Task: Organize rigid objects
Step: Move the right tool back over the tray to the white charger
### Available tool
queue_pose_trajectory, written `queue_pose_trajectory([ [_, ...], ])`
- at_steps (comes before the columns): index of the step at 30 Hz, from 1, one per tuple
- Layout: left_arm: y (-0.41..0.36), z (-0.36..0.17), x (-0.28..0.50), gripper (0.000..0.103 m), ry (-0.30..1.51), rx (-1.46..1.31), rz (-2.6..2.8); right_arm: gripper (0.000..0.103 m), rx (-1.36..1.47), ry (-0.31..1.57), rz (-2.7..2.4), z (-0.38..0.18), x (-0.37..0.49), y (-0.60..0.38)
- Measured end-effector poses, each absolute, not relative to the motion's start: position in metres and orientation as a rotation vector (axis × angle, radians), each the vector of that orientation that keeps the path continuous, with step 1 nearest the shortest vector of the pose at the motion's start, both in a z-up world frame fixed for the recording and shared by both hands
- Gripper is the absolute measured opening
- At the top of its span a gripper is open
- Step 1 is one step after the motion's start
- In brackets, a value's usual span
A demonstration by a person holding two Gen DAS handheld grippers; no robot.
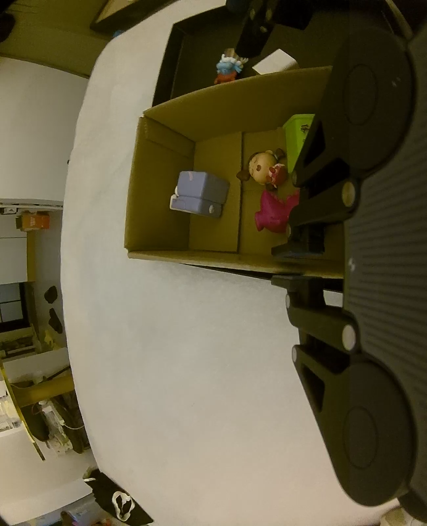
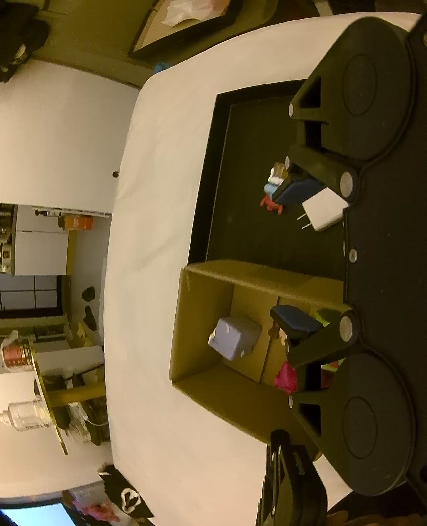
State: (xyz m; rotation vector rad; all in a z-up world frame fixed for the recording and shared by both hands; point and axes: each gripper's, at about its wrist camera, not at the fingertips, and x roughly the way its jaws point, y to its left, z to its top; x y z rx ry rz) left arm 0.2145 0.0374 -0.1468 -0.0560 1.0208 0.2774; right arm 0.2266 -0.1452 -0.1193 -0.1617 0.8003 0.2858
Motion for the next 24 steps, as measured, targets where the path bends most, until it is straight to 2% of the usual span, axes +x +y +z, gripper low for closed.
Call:
queue_pose_trajectory([
  [11, 0.025, -0.147, 0.22, 0.018, 1.076, 0.014, 0.313, 0.071, -0.102, 0.82, 0.273, -0.133, 0.235, -0.174],
  [14, 0.02, -0.147, 0.221, 0.035, 1.082, 0.043, 0.333, 0.075, -0.089, 0.822, 0.271, -0.136, 0.237, -0.181],
  [15, 0.018, -0.146, 0.222, 0.046, 1.078, 0.057, 0.343, 0.075, -0.085, 0.825, 0.271, -0.138, 0.237, -0.184],
  [16, 0.016, -0.146, 0.222, 0.052, 1.071, 0.072, 0.35, 0.076, -0.081, 0.828, 0.27, -0.14, 0.238, -0.187],
  [19, 0.011, -0.145, 0.222, 0.061, 1.06, 0.121, 0.37, 0.076, -0.067, 0.841, 0.269, -0.148, 0.241, -0.195],
  [24, 0.003, -0.145, 0.226, 0.068, 1.061, 0.164, 0.383, 0.076, -0.054, 0.862, 0.261, -0.164, 0.247, -0.205],
])
